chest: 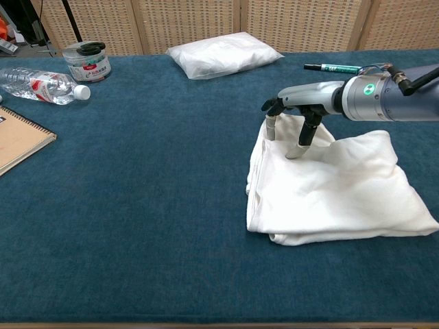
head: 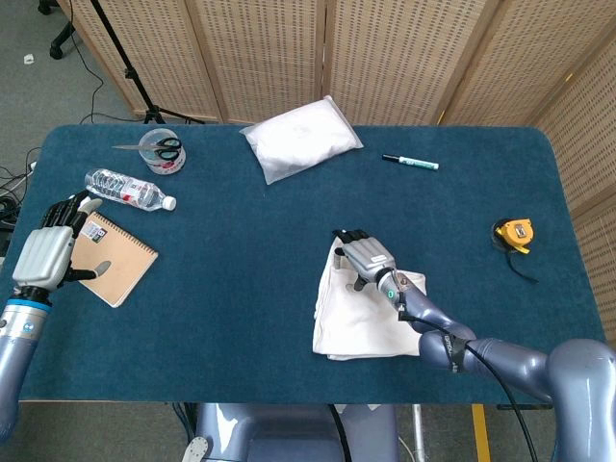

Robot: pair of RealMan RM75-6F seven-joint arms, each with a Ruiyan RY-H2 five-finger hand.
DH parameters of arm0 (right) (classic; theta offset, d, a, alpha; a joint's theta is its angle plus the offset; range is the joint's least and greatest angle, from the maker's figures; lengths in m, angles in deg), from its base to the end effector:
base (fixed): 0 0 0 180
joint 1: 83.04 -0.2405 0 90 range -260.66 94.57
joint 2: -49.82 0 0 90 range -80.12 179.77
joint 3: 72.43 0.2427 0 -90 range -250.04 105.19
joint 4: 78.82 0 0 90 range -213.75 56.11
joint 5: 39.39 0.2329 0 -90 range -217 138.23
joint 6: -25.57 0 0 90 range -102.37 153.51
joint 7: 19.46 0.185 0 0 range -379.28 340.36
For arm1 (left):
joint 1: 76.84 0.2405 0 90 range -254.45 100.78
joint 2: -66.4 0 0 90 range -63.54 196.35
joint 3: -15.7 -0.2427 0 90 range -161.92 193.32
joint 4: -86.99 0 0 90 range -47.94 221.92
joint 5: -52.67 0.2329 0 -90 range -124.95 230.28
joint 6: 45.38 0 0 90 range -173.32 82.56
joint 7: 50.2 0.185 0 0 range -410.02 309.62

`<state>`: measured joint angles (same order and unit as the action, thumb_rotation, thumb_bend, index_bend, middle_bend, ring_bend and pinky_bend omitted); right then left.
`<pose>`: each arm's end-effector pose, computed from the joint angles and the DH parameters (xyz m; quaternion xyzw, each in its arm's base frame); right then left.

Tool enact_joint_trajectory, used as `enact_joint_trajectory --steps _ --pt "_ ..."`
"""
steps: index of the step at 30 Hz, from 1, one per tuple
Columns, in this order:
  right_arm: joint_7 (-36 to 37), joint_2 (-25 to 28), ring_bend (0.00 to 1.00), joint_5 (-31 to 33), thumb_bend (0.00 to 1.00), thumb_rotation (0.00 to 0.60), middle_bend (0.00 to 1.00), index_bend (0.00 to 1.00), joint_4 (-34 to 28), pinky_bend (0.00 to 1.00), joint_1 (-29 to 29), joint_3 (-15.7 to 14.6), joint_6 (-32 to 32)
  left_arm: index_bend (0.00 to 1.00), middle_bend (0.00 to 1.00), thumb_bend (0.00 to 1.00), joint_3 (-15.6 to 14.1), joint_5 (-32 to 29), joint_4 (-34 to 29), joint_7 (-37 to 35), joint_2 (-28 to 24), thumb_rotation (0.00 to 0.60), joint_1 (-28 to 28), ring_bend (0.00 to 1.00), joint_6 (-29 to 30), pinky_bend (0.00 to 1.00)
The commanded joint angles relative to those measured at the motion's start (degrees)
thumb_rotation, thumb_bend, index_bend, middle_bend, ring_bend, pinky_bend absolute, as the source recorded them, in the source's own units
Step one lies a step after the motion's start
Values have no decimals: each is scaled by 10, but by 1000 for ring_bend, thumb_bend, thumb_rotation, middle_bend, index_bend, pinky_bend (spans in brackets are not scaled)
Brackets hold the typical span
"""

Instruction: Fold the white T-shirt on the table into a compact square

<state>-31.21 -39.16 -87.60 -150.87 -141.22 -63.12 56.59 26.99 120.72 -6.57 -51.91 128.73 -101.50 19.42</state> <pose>-0.1185 -0.4322 -0.0886 0.7773 -0.4577 0.2660 0.3400 -0.2583 0.3540 0.1266 -0.5976 -0.4377 -0.4046 0.5363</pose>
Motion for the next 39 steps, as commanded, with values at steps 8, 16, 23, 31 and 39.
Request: enact_joint_trajectory --steps 8,16,23,31,39 --pt "10 -24 0 -9 483 600 0 595 29 0 2 -10 9 0 0 201 0 0 -1 -1 -1 600 1 0 1 0" --pt "42 -23 0 -52 667 600 0 675 23 0 21 -6 29 0 0 201 -1 0 -1 1 0 600 0 0 0 0" --pt "79 -8 0 -116 672 600 0 682 -16 0 48 4 81 0 0 200 -1 2 -3 -1 -2 600 2 0 3 0" --pt "84 -22 0 -172 672 600 9 686 -4 0 48 9 113 0 0 201 -3 9 -7 -1 -3 600 3 0 5 0" --pt "61 -49 0 -182 648 600 5 587 28 0 36 2 99 0 0 201 -3 13 -10 -7 -6 600 5 0 8 0"
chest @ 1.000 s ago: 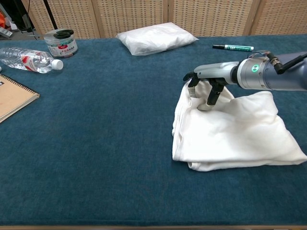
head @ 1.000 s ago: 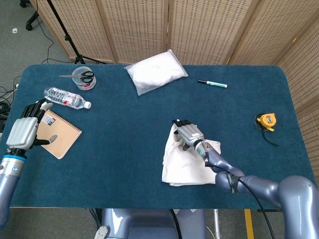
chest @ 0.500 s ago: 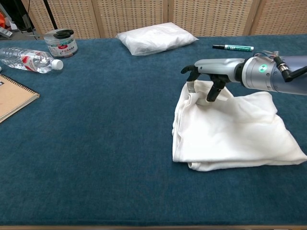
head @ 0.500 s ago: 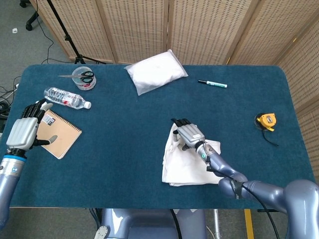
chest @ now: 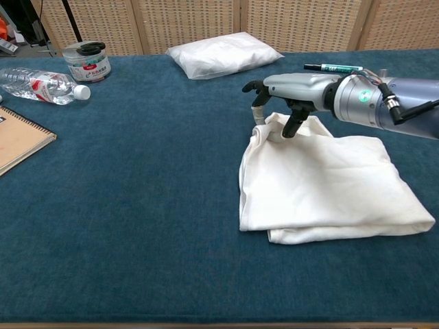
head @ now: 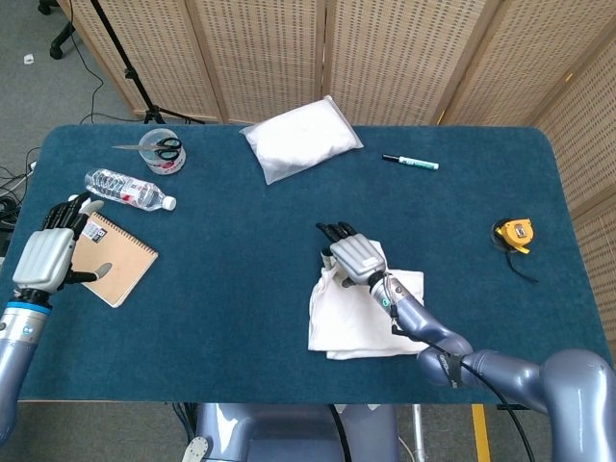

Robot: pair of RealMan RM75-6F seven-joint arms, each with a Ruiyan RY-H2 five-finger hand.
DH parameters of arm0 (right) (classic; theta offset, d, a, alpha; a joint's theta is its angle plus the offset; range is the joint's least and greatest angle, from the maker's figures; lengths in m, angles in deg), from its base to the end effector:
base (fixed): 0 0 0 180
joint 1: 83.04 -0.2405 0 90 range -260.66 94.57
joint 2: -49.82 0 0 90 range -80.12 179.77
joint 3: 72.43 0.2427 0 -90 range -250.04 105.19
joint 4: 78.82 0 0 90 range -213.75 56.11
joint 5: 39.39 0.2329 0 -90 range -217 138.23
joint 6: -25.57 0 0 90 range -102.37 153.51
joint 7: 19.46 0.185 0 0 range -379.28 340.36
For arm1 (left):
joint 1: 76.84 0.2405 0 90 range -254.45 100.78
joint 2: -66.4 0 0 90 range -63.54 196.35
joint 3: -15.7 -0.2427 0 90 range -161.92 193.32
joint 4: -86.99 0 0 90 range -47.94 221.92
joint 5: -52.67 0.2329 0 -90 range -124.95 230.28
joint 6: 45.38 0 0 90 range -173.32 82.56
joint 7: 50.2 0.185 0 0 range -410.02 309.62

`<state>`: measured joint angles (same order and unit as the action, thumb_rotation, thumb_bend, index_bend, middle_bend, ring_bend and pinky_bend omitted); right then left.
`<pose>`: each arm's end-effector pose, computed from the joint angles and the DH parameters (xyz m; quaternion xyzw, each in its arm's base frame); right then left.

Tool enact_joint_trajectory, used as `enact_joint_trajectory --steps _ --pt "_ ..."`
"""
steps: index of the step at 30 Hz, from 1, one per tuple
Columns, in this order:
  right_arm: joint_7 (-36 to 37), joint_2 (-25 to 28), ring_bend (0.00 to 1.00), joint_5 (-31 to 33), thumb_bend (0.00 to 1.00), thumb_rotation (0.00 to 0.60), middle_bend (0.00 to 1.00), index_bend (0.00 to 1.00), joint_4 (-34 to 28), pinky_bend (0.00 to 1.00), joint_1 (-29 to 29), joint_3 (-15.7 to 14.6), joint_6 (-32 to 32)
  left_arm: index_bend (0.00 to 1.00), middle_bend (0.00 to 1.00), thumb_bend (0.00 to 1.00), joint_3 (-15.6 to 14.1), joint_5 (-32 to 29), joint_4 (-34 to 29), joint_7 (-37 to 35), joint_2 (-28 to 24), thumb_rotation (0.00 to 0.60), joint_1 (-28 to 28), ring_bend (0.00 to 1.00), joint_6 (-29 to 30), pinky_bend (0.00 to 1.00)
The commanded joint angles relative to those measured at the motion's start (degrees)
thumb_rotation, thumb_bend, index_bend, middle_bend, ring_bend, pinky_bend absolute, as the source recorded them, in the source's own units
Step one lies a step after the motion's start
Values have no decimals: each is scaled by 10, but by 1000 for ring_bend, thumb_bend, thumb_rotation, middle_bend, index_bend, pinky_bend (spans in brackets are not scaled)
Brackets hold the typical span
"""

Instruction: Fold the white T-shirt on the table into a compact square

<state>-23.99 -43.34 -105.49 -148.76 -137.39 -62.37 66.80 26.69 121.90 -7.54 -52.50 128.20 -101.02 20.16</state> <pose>-0.0962 -0.4221 -0.0899 0.7834 -0.3873 0.3510 0.3363 -0.2552 0.3495 0.1272 -0.5996 -0.4363 -0.4102 0.5310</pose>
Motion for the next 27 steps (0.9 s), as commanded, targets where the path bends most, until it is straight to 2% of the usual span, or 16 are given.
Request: enact_joint_trajectory --steps 1,2,3,4,5,7,13,18,23,27 --pt "-13 -8 0 -3 586 600 2 427 7 0 -3 -6 -5 0 0 201 0 2 -1 -2 -1 600 1 0 1 0" --pt "-16 -8 0 -2 470 600 0 230 7 0 -3 -7 -5 0 0 201 0 2 -1 -3 -1 600 1 0 1 0" --pt "-22 -8 0 -1 372 600 0 123 7 0 -2 -7 -2 0 0 201 0 3 -1 -4 -2 600 1 0 1 0" --pt "-25 -9 0 -1 226 600 0 22 7 0 0 -6 4 0 0 201 0 4 -1 -5 -2 600 1 0 1 0" --pt "-28 -10 0 -2 118 600 0 0 6 0 1 -5 10 0 0 201 -1 4 -1 -6 -2 600 1 0 1 0" --pt "-32 -8 0 -4 55 600 0 0 0 0 4 -2 22 0 0 200 0 5 -1 -8 -2 600 1 0 0 0" --pt "-46 18 0 -6 103 600 0 0 -46 0 16 9 53 0 0 201 0 6 -1 -10 -3 600 2 0 1 0" --pt "-44 47 0 -11 100 600 0 0 -91 0 39 4 77 0 0 201 -1 8 -3 -8 -3 600 3 0 5 0" --pt "-35 90 0 -53 6 600 0 0 -133 0 96 -20 157 0 0 168 -4 12 -1 2 0 600 8 0 18 0" --pt "-52 103 0 -102 0 600 0 0 -128 0 152 -41 265 0 0 39 -8 18 3 19 6 600 16 0 37 0"
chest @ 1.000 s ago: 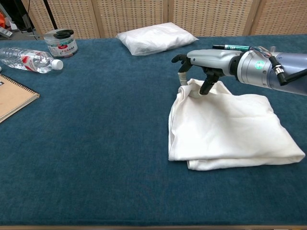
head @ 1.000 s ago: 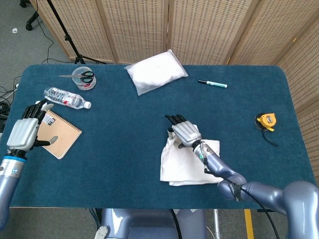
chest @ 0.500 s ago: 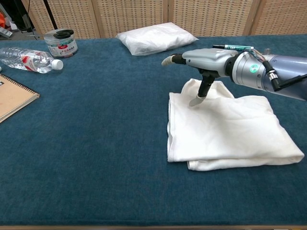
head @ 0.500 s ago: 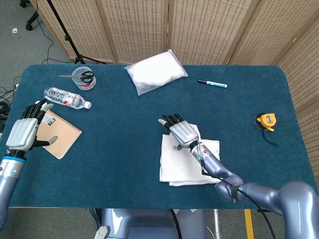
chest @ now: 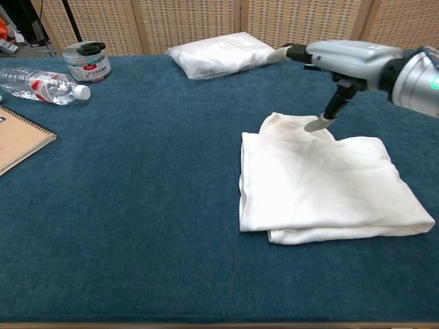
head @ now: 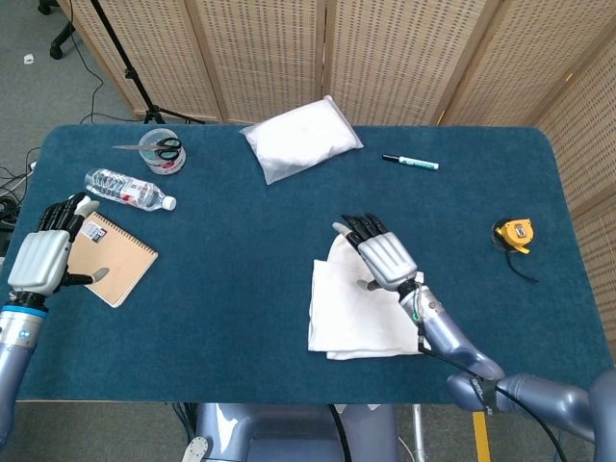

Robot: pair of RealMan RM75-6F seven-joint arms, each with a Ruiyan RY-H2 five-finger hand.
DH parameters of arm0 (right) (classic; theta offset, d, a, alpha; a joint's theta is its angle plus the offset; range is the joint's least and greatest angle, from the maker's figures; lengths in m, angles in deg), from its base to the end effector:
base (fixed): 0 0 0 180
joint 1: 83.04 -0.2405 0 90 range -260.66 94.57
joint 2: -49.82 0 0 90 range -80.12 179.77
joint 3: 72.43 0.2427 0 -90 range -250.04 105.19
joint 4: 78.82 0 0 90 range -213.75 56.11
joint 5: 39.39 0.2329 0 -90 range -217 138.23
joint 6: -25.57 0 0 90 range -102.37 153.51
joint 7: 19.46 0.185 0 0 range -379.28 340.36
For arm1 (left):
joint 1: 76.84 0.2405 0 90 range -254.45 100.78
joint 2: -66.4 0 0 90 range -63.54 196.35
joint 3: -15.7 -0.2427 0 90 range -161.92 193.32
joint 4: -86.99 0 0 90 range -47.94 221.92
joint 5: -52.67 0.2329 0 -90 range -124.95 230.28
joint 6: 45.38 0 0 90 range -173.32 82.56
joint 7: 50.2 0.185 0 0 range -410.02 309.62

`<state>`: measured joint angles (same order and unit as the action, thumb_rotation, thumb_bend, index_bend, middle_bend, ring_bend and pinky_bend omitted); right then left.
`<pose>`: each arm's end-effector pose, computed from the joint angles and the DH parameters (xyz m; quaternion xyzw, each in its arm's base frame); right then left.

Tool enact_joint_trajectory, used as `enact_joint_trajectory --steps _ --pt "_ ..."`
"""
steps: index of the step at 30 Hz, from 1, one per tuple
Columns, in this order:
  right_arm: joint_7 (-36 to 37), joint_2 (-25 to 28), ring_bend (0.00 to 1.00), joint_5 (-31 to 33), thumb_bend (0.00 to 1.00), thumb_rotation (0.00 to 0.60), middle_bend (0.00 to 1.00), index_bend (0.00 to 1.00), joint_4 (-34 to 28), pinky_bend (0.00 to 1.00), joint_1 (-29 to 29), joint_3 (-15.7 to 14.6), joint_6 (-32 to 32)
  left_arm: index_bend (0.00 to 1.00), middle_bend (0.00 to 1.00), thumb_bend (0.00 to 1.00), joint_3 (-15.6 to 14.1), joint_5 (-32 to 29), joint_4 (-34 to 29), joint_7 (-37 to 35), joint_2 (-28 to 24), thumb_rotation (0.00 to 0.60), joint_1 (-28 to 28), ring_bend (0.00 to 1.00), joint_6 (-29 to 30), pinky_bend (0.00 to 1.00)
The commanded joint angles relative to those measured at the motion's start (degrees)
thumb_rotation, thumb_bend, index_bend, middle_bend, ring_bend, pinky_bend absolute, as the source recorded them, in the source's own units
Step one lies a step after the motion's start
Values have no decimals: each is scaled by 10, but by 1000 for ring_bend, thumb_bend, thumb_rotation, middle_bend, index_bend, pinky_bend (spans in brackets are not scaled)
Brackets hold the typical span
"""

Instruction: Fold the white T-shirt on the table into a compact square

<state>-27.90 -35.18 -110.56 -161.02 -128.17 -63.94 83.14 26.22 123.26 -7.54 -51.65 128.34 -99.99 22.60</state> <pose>-0.1183 -0.3934 -0.0258 0.7418 -0.3459 0.4183 0.3939 -0.2565 0.3433 0.1309 -0.5998 -0.4209 -0.4135 0.5404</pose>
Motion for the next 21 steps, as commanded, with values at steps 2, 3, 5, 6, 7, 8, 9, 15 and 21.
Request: enact_joint_trajectory --steps 2,3,5,6,7,8,9,15,21 --pt "-12 26 0 -77 0 600 0 0 3 0 100 -39 167 0 0 24 -7 7 2 23 10 600 14 0 29 0" --pt "-9 28 0 -85 0 600 0 0 5 0 114 -45 187 0 0 21 -8 8 1 26 11 600 17 0 35 0" --pt "-3 35 0 -97 0 600 0 0 8 0 136 -55 212 0 0 16 -11 9 -2 31 13 600 24 0 44 0" --pt "-1 39 0 -100 0 600 0 0 9 0 148 -60 224 0 0 12 -13 10 -3 34 13 600 27 0 48 0" --pt "0 43 0 -104 0 600 0 0 9 0 160 -65 235 0 0 7 -16 11 -5 36 13 600 31 0 53 0" --pt "3 45 0 -107 0 600 0 0 10 0 171 -70 246 0 0 4 -18 11 -7 39 14 600 35 0 58 0" --pt "7 48 0 -111 0 600 0 0 10 0 182 -75 255 0 0 1 -20 12 -9 42 13 600 40 0 63 0" --pt "21 57 0 -124 0 600 0 0 6 0 233 -94 297 0 0 0 -34 19 -16 64 16 600 66 0 98 0" --pt "8 64 0 -141 0 600 0 0 -12 0 281 -104 349 0 0 0 -48 20 -26 93 23 600 96 0 135 0"
